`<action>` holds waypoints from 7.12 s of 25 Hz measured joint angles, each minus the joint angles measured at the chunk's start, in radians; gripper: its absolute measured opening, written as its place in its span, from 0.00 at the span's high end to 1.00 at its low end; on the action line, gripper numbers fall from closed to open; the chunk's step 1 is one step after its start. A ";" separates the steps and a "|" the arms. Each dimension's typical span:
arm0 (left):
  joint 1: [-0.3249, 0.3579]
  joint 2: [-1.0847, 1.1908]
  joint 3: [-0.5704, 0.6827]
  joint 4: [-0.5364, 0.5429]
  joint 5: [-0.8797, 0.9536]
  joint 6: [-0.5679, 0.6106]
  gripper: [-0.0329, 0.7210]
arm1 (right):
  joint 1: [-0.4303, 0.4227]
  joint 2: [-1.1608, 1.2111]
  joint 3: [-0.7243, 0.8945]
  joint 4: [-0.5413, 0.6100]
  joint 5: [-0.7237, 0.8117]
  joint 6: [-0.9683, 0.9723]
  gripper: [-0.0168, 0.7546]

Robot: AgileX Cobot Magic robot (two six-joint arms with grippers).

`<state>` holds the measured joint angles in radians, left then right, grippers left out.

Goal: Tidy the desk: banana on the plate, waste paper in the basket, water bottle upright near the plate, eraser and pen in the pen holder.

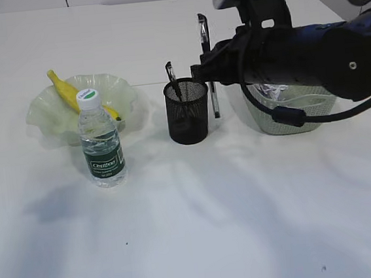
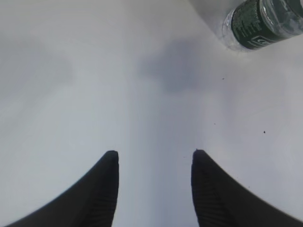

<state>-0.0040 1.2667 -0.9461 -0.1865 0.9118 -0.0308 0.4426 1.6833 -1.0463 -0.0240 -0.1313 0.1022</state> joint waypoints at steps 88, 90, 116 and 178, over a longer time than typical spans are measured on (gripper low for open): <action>0.000 0.000 0.000 -0.034 -0.066 0.000 0.52 | -0.080 0.331 -0.307 -0.139 0.084 -0.033 0.70; 0.000 0.000 0.000 -0.034 -0.066 0.000 0.52 | -0.080 0.291 -0.310 -0.143 0.169 -0.033 0.70; 0.000 -0.012 0.000 0.090 -0.063 0.007 0.35 | -0.350 -0.032 -0.301 0.182 1.071 -0.230 0.45; 0.000 -1.261 0.200 0.141 0.355 -0.004 0.39 | -0.452 -1.704 0.289 0.076 1.412 -0.166 0.45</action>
<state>-0.0040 0.0057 -0.7456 -0.0459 1.2672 -0.0345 -0.0094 -0.0208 -0.7572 0.0517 1.2812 -0.0641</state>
